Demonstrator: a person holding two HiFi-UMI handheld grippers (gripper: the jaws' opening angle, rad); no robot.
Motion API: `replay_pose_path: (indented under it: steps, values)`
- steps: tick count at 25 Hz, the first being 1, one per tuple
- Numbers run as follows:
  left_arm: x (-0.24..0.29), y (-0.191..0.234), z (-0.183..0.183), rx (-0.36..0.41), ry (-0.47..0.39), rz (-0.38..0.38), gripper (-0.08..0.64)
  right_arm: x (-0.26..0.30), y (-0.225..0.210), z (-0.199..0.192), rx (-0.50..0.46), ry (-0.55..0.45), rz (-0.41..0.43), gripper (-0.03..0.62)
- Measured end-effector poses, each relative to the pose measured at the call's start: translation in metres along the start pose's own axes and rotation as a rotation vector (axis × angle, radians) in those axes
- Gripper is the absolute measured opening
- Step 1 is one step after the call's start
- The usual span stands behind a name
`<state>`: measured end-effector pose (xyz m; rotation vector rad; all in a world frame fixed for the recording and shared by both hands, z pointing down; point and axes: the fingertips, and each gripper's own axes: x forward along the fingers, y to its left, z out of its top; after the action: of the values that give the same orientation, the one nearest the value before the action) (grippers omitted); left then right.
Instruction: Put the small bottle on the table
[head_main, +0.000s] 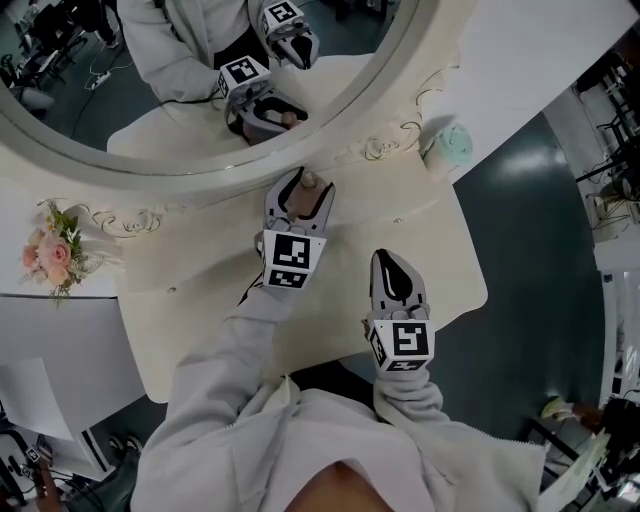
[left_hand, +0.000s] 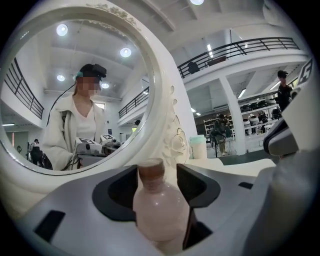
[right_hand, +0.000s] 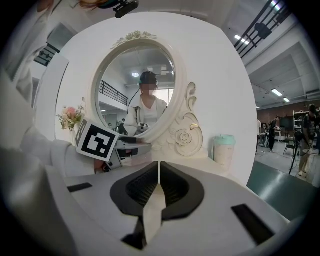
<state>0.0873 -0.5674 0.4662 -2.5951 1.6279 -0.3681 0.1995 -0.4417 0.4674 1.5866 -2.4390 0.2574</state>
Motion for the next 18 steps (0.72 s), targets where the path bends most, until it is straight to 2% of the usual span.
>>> replay_pose_path:
  steps: [2, 3, 18]
  values:
    - [-0.001, -0.003, 0.001, -0.003, -0.008, 0.006, 0.307, -0.001, 0.000, 0.001, -0.001, -0.004, 0.001, 0.037]
    - [-0.002, -0.003, 0.002, -0.016, -0.013, 0.014, 0.324, -0.001, 0.000, 0.001, -0.002, -0.005, 0.002, 0.037]
    - [-0.052, 0.013, -0.009, -0.168, -0.013, 0.062, 0.334, -0.006, 0.015, 0.008, -0.017, -0.043, 0.027, 0.037]
